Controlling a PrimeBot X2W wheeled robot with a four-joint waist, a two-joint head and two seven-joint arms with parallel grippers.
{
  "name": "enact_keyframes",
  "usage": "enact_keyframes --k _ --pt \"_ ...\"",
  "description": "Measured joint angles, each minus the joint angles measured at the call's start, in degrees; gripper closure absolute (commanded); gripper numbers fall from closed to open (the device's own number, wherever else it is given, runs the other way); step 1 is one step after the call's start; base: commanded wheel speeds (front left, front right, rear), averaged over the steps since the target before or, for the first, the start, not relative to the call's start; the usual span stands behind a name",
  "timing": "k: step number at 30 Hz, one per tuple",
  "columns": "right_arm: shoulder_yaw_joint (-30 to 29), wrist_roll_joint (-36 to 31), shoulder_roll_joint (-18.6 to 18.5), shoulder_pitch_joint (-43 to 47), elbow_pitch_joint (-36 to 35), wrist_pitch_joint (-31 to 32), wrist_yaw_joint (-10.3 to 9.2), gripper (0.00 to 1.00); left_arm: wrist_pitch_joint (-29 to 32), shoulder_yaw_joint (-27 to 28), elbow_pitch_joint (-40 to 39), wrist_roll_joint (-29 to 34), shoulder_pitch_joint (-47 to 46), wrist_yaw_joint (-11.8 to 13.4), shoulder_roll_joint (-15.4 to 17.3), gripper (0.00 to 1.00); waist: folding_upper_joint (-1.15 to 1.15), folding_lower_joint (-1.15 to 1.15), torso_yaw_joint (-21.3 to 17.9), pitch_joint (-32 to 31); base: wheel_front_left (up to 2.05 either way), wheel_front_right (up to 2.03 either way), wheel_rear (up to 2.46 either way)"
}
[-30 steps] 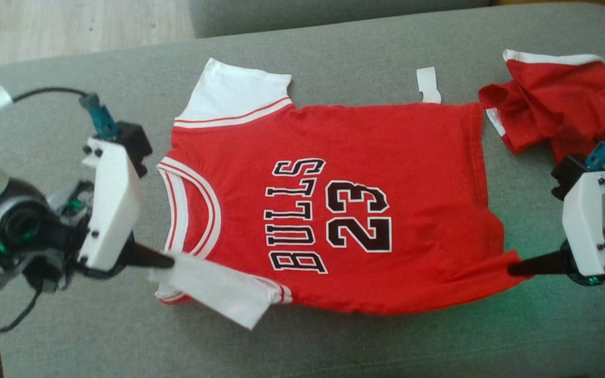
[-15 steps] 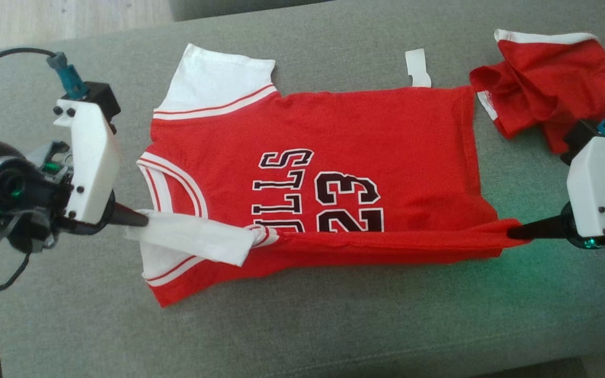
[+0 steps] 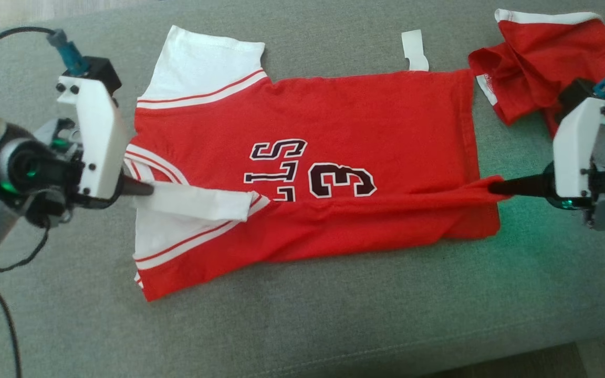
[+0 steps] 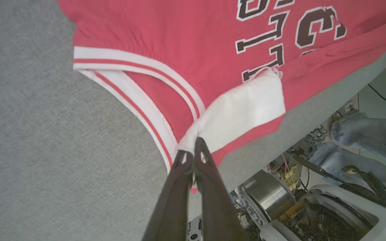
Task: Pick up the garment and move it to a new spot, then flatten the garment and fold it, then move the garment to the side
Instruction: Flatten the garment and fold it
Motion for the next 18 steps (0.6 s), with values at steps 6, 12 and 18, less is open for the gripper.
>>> enact_keyframes --k 6,12,18 --pt "0.05 0.0 1.55 0.01 1.04 -1.32 0.0 0.0 -3.75 -0.13 3.67 1.72 0.19 -1.85 -1.81 0.0 0.0 0.0 -0.07 -0.5 0.0 0.0 0.0" --pt "-1.9 -0.02 1.51 0.46 -1.11 -8.84 0.0 0.0 -10.17 -0.19 4.3 5.01 0.43 -5.56 -2.53 0.0 0.0 0.0 0.31 -2.75 0.0 0.0 0.0" --pt "-9.36 -4.55 -1.48 3.92 -9.07 -33.88 0.0 0.0 -28.66 1.56 0.99 13.14 3.14 -6.56 -2.41 0.0 0.0 0.0 1.36 -6.53 0.0 0.0 0.0"
